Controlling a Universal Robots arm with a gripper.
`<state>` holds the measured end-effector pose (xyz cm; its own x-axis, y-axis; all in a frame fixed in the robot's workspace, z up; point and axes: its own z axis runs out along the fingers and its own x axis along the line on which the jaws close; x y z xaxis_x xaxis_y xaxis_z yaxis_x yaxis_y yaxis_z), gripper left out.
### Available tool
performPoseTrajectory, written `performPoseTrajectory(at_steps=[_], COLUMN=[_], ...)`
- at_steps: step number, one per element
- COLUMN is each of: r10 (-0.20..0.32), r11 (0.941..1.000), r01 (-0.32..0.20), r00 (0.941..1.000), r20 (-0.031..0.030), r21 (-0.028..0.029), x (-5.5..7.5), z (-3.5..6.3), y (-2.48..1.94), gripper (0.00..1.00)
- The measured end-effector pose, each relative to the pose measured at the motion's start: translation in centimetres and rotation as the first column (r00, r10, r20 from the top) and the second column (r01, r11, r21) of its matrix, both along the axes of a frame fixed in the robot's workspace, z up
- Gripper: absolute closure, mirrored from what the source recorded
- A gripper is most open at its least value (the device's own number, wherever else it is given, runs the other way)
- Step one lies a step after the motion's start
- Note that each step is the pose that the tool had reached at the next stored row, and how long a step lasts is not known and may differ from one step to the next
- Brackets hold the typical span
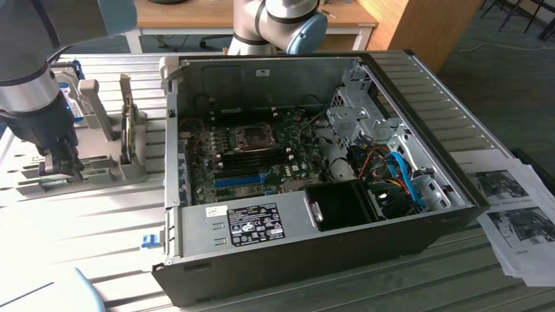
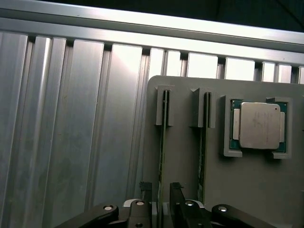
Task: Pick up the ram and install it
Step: 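Pick up the ram and move it above insertion slot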
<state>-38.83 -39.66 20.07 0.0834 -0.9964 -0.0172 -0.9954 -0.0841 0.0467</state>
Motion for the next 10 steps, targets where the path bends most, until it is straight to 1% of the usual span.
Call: performPoseTrajectory(at_steps=[10], r10=[0.0], r11=[1.0], r01=[0.0], r00=[1.0], r20=[-0.0001], r21=[0.0001], x=[0.0], z=[-0.06], y=[-0.03], gripper=[0.71])
